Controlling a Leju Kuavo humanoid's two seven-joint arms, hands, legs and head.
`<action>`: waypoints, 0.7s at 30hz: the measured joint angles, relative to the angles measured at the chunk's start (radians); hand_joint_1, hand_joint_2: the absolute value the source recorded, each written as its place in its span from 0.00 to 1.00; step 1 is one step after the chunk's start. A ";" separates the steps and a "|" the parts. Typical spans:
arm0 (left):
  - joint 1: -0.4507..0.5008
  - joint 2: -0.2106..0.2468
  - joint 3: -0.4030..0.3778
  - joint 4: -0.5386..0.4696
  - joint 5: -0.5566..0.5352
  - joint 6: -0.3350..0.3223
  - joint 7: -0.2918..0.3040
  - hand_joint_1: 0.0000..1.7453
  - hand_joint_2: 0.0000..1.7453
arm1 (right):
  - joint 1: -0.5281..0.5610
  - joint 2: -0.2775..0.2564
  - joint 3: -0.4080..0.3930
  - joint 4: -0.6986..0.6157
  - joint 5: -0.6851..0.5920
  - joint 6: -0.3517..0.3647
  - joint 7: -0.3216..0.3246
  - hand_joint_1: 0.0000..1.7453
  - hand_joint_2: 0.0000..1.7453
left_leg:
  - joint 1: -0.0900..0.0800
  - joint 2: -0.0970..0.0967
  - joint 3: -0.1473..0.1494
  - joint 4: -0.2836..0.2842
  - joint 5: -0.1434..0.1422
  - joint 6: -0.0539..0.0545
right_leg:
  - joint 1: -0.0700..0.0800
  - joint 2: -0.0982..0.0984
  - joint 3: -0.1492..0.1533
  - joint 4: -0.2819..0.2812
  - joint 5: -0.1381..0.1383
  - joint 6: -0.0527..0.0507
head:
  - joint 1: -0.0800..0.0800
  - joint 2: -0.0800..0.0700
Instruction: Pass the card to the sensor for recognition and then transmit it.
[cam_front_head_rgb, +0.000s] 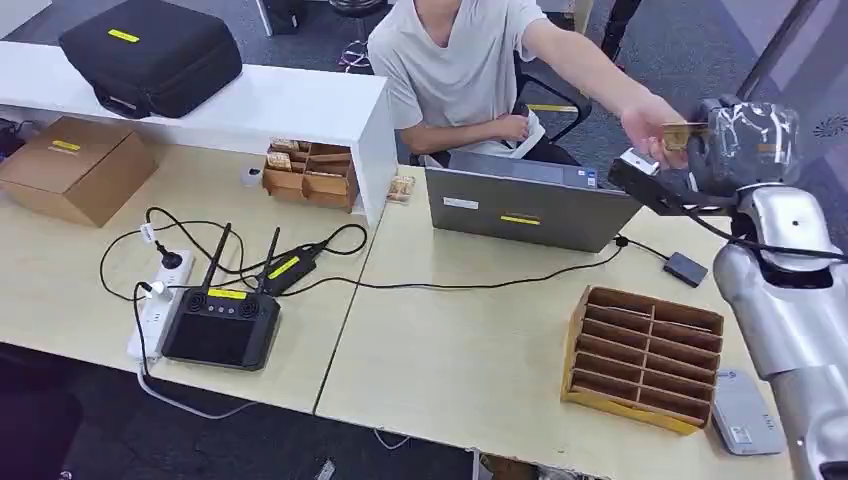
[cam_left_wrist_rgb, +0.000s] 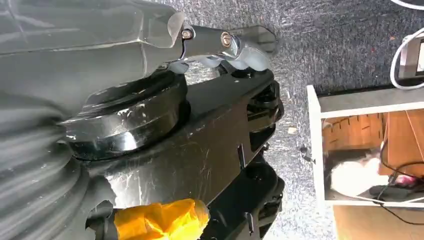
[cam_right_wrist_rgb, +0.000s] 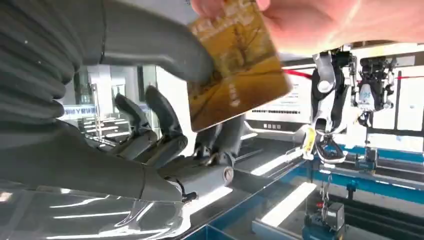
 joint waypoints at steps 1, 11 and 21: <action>0.000 0.000 0.000 0.000 0.000 0.000 -0.001 0.00 1.00 | -0.001 0.000 0.002 0.005 -0.003 0.000 -0.002 0.00 1.00 | 0.000 0.000 0.000 0.000 0.000 0.000 | 0.000 0.000 0.000 0.000 0.000 0.000 | 0.000 0.000; 0.000 0.000 0.002 0.000 0.006 0.001 0.005 0.00 1.00 | -0.001 -0.002 0.009 0.021 -0.006 -0.001 -0.013 0.00 1.00 | 0.000 0.000 0.000 0.000 0.000 0.000 | 0.000 0.000 -0.001 0.000 0.000 0.000 | 0.000 0.000; 0.003 0.000 0.023 0.000 0.029 -0.003 -0.007 0.00 1.00 | 0.013 -0.160 0.004 0.012 0.024 0.027 -0.017 0.00 1.00 | -0.001 -0.002 -0.002 0.002 0.000 0.000 | 0.000 -0.002 -0.001 -0.002 0.001 0.001 | 0.000 0.000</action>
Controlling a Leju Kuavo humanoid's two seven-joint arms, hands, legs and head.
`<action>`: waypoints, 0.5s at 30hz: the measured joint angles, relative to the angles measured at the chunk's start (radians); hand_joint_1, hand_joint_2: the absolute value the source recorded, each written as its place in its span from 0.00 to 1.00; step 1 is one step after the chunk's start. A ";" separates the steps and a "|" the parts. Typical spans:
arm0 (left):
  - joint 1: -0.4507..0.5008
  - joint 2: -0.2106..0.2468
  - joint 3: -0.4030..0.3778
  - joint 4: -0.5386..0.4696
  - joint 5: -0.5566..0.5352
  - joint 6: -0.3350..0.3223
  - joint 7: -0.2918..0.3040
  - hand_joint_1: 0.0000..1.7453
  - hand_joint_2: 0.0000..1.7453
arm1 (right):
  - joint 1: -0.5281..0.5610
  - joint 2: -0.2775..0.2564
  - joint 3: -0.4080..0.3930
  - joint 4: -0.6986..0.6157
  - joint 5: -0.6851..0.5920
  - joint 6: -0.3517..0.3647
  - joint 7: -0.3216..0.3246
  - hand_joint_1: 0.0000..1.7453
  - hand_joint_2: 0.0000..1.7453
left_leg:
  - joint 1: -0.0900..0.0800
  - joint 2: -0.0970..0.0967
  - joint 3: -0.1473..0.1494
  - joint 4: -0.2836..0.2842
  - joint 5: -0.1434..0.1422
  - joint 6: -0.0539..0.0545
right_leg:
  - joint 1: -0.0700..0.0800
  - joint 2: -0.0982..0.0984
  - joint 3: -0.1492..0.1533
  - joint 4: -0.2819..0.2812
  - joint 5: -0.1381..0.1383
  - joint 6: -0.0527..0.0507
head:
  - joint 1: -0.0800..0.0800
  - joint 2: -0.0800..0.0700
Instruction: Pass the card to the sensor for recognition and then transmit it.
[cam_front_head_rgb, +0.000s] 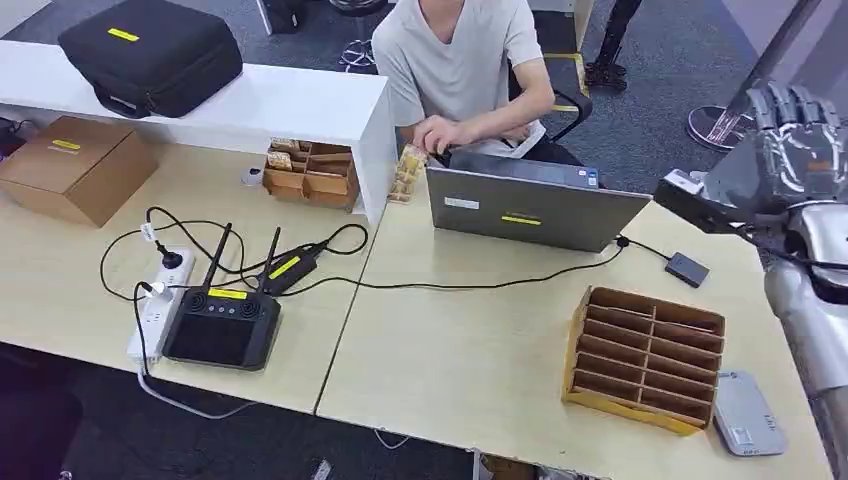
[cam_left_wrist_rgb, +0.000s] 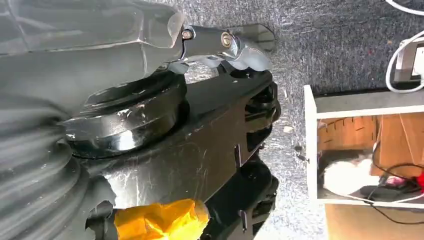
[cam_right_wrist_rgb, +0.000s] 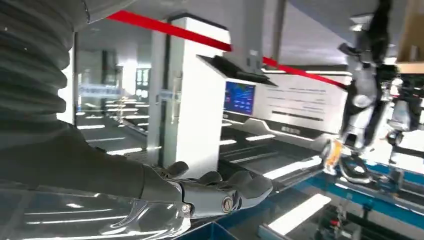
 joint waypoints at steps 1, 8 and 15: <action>0.000 0.000 0.004 0.000 0.003 -0.002 -0.003 0.00 1.00 | 0.001 -0.026 -0.003 0.001 0.001 0.002 -0.006 0.00 1.00 | 0.000 0.000 0.000 0.000 0.000 0.000 | 0.000 -0.001 0.000 0.000 0.000 0.000 | 0.000 0.000; 0.005 0.011 0.029 0.000 0.012 -0.035 0.001 0.00 1.00 | 0.017 -0.277 -0.053 0.014 -0.032 0.054 -0.004 0.00 1.00 | 0.000 -0.005 -0.004 0.002 -0.001 0.002 | 0.000 -0.005 0.000 -0.001 0.000 0.001 | 0.000 0.000; 0.008 0.018 0.043 0.000 0.013 -0.035 0.003 0.00 1.00 | 0.169 -0.535 -0.170 0.023 -0.121 0.067 0.025 0.00 1.00 | 0.000 -0.009 -0.005 0.002 -0.003 0.005 | 0.000 -0.010 0.001 -0.003 -0.002 0.003 | 0.000 0.000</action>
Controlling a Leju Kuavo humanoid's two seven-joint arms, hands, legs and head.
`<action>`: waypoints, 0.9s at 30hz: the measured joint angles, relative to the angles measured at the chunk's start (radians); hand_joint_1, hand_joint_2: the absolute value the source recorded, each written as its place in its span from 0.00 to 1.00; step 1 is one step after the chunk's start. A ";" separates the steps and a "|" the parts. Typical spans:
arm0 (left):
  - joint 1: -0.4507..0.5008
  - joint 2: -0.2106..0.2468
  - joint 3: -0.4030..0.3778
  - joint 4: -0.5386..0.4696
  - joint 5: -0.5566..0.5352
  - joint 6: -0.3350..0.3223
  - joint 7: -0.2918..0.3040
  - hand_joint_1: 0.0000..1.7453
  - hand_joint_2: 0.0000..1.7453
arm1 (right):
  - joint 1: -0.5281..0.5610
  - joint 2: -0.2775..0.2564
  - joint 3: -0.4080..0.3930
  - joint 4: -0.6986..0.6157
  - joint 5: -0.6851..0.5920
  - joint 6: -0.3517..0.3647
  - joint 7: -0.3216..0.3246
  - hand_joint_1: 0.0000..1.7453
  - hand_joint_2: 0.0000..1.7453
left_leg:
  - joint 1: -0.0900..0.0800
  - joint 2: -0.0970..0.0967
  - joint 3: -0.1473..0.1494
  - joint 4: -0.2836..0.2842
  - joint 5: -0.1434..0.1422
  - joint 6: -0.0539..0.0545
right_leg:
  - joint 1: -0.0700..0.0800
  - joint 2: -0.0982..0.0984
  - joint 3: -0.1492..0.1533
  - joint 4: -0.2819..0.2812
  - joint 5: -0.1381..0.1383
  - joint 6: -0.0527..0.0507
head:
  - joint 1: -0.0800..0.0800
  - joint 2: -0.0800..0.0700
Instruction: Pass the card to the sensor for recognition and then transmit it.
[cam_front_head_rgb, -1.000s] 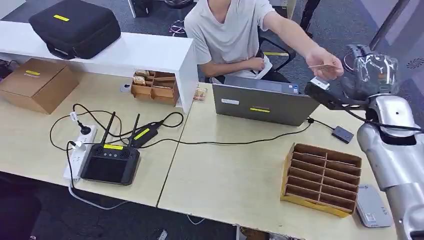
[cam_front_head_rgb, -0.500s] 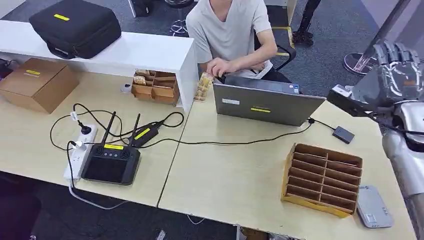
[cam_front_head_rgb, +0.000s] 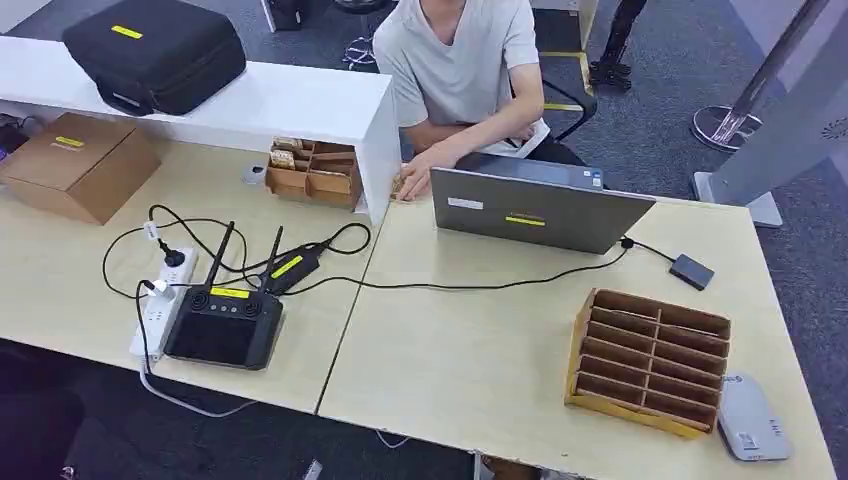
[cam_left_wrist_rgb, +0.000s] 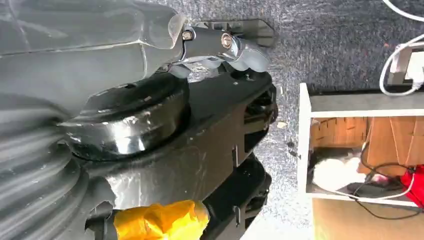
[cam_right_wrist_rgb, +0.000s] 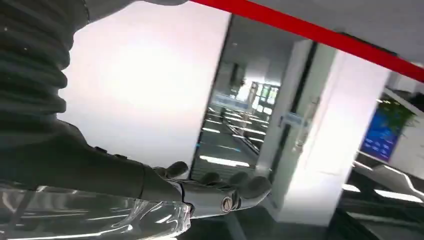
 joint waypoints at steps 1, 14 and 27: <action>0.001 0.002 0.003 0.000 0.000 0.000 0.000 0.00 1.00 | 0.026 -0.026 -0.020 0.003 -0.007 0.001 0.008 0.00 1.00 | 0.000 0.000 0.000 0.000 0.000 0.001 | 0.000 0.001 -0.001 0.000 0.000 0.000 | 0.000 0.000; 0.007 0.012 0.034 0.000 -0.001 0.000 0.003 0.00 1.00 | 0.647 -0.216 -0.447 0.169 0.090 0.018 0.142 0.00 1.00 | 0.000 -0.002 0.001 -0.001 -0.003 0.003 | 0.000 -0.002 0.001 0.000 -0.004 0.002 | -0.004 0.000; 0.007 0.014 0.055 0.000 -0.015 -0.010 0.010 0.00 1.00 | 0.893 -0.063 -0.731 0.451 0.213 0.013 0.220 0.00 1.00 | 0.000 0.006 0.004 -0.002 -0.004 0.002 | 0.000 0.005 0.001 0.000 -0.004 0.001 | -0.005 0.000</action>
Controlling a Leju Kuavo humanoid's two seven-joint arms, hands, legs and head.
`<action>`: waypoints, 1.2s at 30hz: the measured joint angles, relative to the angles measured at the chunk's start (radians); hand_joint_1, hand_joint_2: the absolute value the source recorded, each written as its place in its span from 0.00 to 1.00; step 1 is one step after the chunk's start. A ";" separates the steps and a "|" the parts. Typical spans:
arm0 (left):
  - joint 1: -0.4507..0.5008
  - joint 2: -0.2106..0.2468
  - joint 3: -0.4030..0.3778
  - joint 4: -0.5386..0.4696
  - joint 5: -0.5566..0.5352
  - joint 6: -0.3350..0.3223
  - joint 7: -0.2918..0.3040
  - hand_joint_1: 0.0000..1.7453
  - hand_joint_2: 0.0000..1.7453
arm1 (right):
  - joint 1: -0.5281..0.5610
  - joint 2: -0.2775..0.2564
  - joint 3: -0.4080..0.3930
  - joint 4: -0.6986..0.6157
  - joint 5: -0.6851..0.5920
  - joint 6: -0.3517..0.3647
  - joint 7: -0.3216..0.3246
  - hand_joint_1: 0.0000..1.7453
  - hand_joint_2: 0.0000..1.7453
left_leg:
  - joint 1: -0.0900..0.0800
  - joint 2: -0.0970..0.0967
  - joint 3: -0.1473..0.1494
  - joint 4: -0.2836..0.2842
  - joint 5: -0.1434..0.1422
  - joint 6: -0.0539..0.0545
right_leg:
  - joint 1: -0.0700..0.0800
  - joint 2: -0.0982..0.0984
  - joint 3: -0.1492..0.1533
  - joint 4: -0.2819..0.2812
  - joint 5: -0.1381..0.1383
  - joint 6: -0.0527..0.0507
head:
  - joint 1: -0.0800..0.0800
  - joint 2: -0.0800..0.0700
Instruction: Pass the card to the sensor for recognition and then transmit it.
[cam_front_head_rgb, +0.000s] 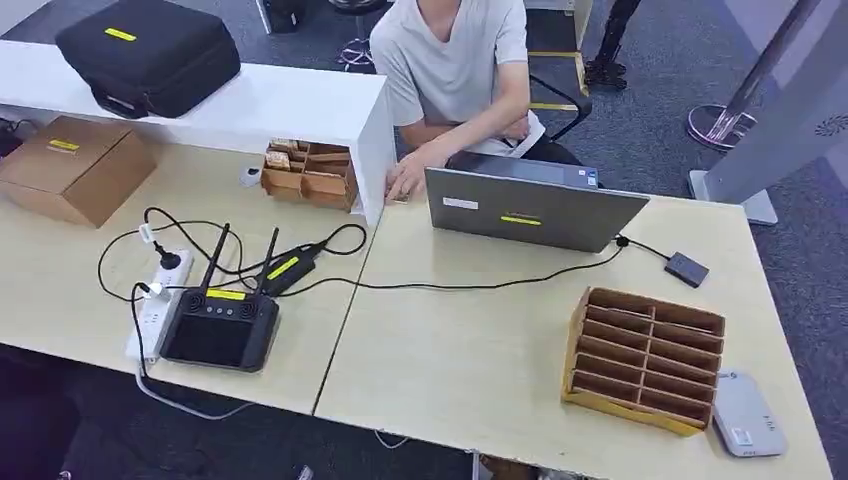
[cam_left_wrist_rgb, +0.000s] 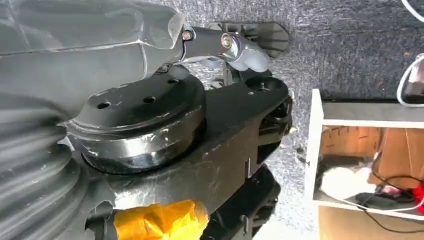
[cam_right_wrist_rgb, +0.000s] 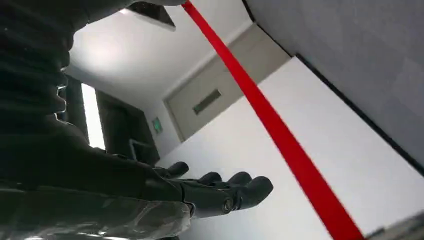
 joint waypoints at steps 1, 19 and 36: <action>0.000 0.000 0.000 0.000 -0.003 -0.002 0.000 0.00 1.00 | 0.001 0.021 -0.007 0.013 0.001 0.016 0.006 0.00 1.00 | 0.000 0.001 0.001 0.000 0.000 0.000 | 0.000 0.001 0.000 0.000 0.000 0.000 | -0.001 0.000; -0.002 0.003 0.001 0.000 -0.051 -0.004 0.000 0.00 1.00 | -0.021 0.486 -0.073 0.081 0.015 0.124 0.027 0.00 1.00 | 0.001 0.006 0.003 -0.002 0.000 -0.002 | 0.001 0.006 0.001 0.003 -0.001 -0.002 | -0.006 0.000; -0.003 0.008 0.001 0.000 -0.071 0.021 0.021 0.00 1.00 | -0.049 0.770 -0.103 0.090 0.018 0.198 -0.010 0.00 1.00 | 0.001 0.006 0.004 -0.002 0.000 -0.002 | 0.001 0.006 0.001 0.003 -0.001 -0.002 | -0.005 0.000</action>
